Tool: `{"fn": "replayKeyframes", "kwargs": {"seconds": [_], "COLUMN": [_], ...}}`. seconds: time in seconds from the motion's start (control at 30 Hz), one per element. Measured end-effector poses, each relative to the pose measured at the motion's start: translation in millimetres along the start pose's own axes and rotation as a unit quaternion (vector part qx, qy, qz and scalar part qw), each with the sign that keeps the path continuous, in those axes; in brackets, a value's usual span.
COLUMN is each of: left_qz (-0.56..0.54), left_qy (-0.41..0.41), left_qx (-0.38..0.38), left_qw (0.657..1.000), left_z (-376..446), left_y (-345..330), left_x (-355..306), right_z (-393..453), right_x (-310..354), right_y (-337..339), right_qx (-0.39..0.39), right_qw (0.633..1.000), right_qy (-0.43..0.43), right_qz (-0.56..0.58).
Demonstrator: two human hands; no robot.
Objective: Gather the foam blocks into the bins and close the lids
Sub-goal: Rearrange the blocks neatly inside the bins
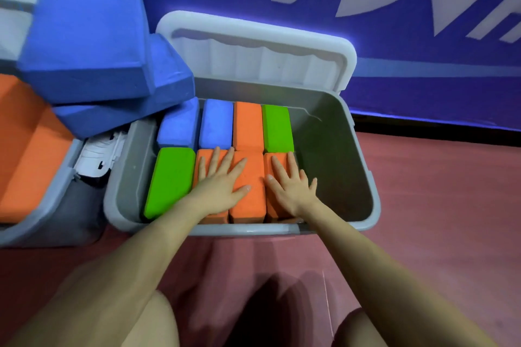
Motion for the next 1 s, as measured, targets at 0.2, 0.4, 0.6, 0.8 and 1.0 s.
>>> {"fn": "replayKeyframes", "kwargs": {"seconds": [0.2, 0.4, 0.6, 0.8, 1.0], "left_qz": [0.012, 0.090, 0.117, 0.156, 0.136], "left_qy": [-0.077, -0.092, -0.017, 0.018, -0.012], "left_qx": [-0.172, -0.281, -0.322, -0.290, -0.329], "left_qw": [0.982, 0.951, 0.939, 0.944, 0.934], "left_z": [-43.6, -81.0, -95.6, -81.9, -72.3], "left_y": [77.8, 166.4, 226.1, 238.9, 228.6], "left_x": [-0.2, 27.8, 85.6, 135.4, 146.5], "right_z": [-21.0, -26.2, -15.7, 21.1, 27.8], "right_x": [35.1, 123.6, 211.6, 254.8, 269.7], "right_y": [49.7, 113.5, 155.7, 148.1, 123.4], "right_qx": [-0.158, -0.263, -0.300, -0.289, -0.278], "right_qw": [0.986, 0.947, 0.912, 0.909, 0.921], "right_qy": [0.044, 0.182, 0.268, 0.290, 0.246], "right_qz": [-0.032, -0.022, -0.086, -0.076, 0.119]}}
Point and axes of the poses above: each hand's wrist, its own z-axis towards the middle knuckle, its own y-axis out of the back of the hand, x = y × z, the point moved 5 cm from there along z, towards the middle knuckle, and after that the axes turned 15 degrees about -z, right-handed, at the moved point
